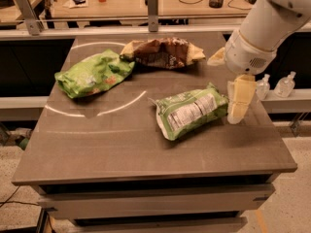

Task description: Move green jalapeno chip bag near brown chip bag

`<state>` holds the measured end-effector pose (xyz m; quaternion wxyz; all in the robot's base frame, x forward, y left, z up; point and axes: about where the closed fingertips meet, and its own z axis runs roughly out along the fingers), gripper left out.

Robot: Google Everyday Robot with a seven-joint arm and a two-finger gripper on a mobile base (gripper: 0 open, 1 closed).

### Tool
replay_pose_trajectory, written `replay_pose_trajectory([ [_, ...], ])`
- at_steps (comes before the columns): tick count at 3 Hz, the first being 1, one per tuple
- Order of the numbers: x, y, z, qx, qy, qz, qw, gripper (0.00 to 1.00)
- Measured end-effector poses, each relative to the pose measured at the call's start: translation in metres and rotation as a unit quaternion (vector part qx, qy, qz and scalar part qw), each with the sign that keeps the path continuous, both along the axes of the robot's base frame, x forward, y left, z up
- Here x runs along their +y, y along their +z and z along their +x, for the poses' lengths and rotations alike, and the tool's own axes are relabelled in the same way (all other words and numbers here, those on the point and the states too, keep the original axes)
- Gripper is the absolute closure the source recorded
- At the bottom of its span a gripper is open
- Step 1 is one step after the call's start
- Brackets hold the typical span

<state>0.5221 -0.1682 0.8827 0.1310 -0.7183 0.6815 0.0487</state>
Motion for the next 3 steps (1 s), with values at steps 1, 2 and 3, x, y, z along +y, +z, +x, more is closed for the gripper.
replay_pose_trajectory([
  [1, 0.011, -0.019, 0.0, 0.013, 0.018, -0.012, 0.9997, 0.0],
  [2, 0.018, -0.036, -0.009, 0.03, 0.036, -0.023, 0.9986, 0.18],
  [3, 0.019, -0.044, -0.017, 0.04, 0.047, -0.029, 0.9977, 0.41],
])
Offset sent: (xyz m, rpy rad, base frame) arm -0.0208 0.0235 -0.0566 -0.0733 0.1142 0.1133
